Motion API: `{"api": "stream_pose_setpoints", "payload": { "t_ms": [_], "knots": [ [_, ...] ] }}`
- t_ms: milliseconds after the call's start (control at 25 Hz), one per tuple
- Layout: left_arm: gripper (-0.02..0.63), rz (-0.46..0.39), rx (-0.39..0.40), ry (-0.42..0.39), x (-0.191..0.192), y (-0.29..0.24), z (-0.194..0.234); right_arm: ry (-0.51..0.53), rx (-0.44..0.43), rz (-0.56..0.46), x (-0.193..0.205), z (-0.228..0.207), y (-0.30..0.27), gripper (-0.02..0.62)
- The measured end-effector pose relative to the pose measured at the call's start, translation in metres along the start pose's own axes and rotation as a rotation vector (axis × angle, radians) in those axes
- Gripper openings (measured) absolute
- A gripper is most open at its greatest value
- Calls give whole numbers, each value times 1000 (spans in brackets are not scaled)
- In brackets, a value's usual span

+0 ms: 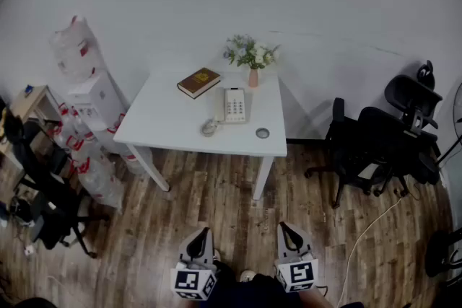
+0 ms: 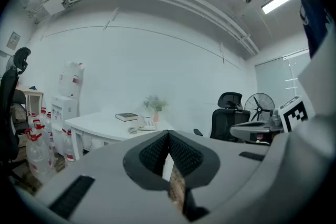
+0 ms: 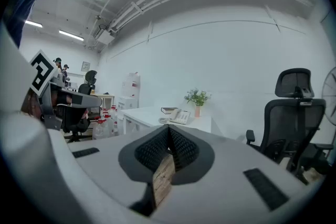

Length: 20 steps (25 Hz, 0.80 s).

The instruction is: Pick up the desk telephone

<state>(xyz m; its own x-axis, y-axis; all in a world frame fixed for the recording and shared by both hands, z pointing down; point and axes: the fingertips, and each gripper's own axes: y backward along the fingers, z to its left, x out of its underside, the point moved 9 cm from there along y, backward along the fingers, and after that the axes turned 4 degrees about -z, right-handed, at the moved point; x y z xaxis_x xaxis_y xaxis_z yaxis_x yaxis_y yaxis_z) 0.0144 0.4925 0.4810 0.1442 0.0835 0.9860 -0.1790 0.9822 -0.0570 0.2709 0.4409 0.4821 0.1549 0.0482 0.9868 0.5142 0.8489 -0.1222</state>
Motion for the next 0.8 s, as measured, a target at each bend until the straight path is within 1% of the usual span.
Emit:
{"api": "stream_pose_setpoints", "payload": {
  "t_ms": [80,240,360,480,560,800],
  "knots": [
    [16,-10,-8,-2,-2,-3,5,-2,14,-3,-1,-3,-3,21],
    [16,-19,-3,-35,-4,-11,18,1,43,-23,-5,-5,-13,21],
    [16,-11,-2,-15,-6,-21,32,12,52,-49,-13,0,-25,21],
    [17,-13,23,-29,-8,-31,42,31,60,-46,-15,7,-36,23],
    [15,-17,42,-35,-9,-39,50,18,70,-37,-17,10,-44,23],
    [16,3,78,-12,-11,-68,89,6,100,-23,-18,27,-79,23]
  ]
}}
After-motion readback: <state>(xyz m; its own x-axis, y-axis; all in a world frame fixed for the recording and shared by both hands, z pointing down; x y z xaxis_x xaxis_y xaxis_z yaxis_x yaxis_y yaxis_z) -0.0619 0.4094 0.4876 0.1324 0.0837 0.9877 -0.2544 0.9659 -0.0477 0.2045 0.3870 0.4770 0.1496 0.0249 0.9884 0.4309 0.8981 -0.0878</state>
